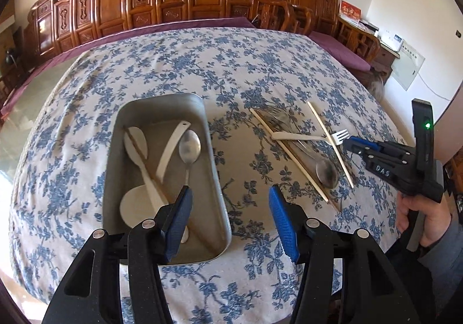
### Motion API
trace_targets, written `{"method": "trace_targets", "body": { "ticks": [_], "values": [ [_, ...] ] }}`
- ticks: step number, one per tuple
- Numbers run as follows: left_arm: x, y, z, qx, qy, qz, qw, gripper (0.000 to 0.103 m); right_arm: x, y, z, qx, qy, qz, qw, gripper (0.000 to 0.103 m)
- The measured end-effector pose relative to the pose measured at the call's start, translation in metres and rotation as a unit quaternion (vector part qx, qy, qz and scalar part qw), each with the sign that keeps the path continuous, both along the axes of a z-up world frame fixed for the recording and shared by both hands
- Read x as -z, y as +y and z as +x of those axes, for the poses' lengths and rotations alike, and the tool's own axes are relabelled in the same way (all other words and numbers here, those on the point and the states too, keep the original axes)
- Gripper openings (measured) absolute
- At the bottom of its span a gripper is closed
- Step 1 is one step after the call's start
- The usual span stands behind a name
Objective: Organize utensils
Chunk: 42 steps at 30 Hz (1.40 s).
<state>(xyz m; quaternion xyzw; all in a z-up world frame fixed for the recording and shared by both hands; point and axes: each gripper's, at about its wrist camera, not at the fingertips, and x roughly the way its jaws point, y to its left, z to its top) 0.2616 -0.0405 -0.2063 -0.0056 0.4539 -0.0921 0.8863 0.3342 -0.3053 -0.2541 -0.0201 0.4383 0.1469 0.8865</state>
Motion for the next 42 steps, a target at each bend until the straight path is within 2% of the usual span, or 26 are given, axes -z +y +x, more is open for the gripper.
{"method": "trace_targets", "body": {
  "ticks": [3,9,13,16,22,28,35,42],
  "values": [
    [0.005,-0.005,0.002,0.000,0.004,0.000,1.0000,0.052,0.005,0.011,0.001,-0.013,0.007,-0.014,1.000,0.020],
    [0.012,-0.015,0.003,0.004,0.011,0.004,0.9999,0.052,0.015,0.015,0.006,-0.002,0.030,-0.028,0.999,0.019],
    [0.016,-0.021,0.005,0.006,0.015,0.006,0.9998,0.052,0.015,0.010,0.007,0.007,0.037,-0.026,0.999,0.006],
    [0.018,-0.027,0.008,0.009,0.017,0.008,0.9998,0.052,0.013,0.000,0.008,0.017,0.047,-0.006,0.999,0.006],
    [0.020,-0.045,0.014,0.019,0.020,0.008,0.9996,0.052,-0.011,-0.020,0.001,0.030,0.013,0.030,0.999,0.006],
    [0.024,-0.061,0.024,0.022,0.028,0.006,0.9994,0.052,-0.018,-0.043,0.004,0.058,-0.006,0.021,0.998,0.006],
    [0.035,-0.083,0.043,0.019,0.040,0.000,0.9990,0.052,-0.019,-0.050,0.007,0.067,-0.009,0.027,0.997,0.006],
    [0.062,-0.107,0.064,0.006,0.056,0.032,0.9979,0.052,-0.021,-0.045,0.008,0.060,-0.011,0.042,0.997,0.006]
  ]
}}
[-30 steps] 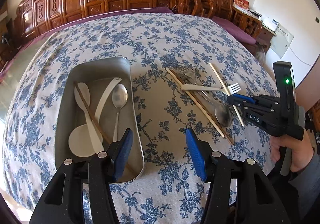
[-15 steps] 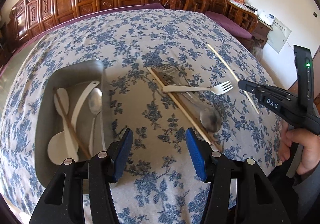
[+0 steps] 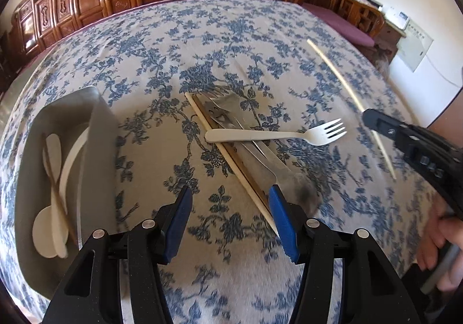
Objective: Organize utensils
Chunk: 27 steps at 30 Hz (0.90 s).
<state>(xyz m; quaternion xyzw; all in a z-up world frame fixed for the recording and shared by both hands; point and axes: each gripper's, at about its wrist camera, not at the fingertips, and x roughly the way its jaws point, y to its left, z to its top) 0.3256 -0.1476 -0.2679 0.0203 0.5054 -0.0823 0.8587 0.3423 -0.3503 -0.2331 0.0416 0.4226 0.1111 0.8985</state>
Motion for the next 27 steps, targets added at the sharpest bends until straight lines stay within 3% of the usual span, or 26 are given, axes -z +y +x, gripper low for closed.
{"method": "trace_targets", "body": {
  "ticks": [4,20,23,24,27],
  "values": [
    [0.010,-0.002,0.006,-0.014,0.002,0.024,0.9996,0.052,-0.001,0.002,0.001,-0.001,0.001,0.011,1.000,0.006],
    [0.010,0.000,0.016,-0.033,-0.004,0.051,0.9981,0.046,0.001,0.013,0.002,-0.012,0.000,0.006,1.000,0.006],
    [0.011,-0.006,0.025,-0.035,0.003,0.055,0.9979,0.042,0.001,0.014,0.002,-0.014,-0.001,0.004,1.000,0.006],
    [0.014,-0.006,0.028,-0.037,0.012,0.055,0.9977,0.036,0.000,0.014,0.001,-0.014,-0.001,0.003,1.000,0.006],
    [0.015,-0.004,0.029,-0.038,0.013,0.051,0.9979,0.035,0.000,0.014,0.001,-0.013,-0.001,0.003,1.000,0.006]
  ]
}}
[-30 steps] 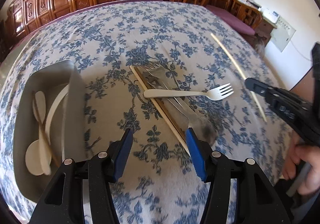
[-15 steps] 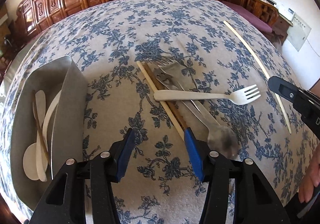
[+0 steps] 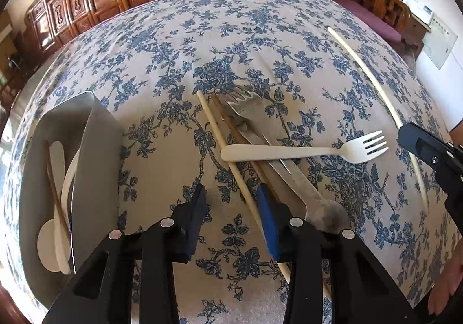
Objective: Organize utensils
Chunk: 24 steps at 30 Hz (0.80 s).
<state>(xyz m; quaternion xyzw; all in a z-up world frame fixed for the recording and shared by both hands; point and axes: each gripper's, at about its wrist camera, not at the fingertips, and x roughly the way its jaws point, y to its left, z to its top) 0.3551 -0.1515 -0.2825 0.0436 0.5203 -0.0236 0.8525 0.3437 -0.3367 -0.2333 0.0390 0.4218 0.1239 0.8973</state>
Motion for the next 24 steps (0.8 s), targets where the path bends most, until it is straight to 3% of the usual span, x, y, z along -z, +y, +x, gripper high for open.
{"method": "trace_targets", "body": {
  "ticks": [2,6,13,24],
  "values": [
    [0.000,0.002,-0.001,0.000,0.000,0.000,1.0000,0.033,0.000,-0.001,0.000,0.002,0.000,0.001,1.000,0.006],
    [-0.001,0.009,-0.007,0.003,0.004,-0.007,1.0000,0.006,0.001,0.000,0.002,-0.002,0.000,0.002,1.000,0.006],
    [-0.003,0.029,-0.020,0.001,0.006,-0.015,0.9999,0.004,0.000,0.017,0.001,-0.022,-0.001,-0.002,1.000,0.006],
    [-0.038,0.056,-0.042,0.001,-0.034,-0.024,0.9991,0.004,0.001,0.046,-0.003,-0.060,0.004,-0.007,0.998,0.006]
  ]
}}
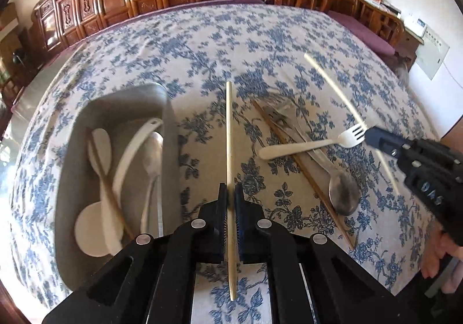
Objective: Organize utensils
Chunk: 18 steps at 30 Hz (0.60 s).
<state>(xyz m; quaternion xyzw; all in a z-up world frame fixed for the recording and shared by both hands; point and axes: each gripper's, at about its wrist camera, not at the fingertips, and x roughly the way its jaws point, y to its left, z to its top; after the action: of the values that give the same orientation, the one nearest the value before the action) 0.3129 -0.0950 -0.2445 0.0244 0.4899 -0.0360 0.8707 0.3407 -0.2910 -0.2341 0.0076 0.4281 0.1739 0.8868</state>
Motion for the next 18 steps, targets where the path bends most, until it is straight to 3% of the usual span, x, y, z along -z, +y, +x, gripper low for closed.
{"method": "trace_targets", "body": {
  "ticks": [18],
  "values": [
    [-0.043,0.035,-0.028,0.002,-0.037,-0.020,0.9991,0.004,-0.012,0.045,-0.019,-0.058,-0.011,0.014,0.998,0.006]
  ]
}}
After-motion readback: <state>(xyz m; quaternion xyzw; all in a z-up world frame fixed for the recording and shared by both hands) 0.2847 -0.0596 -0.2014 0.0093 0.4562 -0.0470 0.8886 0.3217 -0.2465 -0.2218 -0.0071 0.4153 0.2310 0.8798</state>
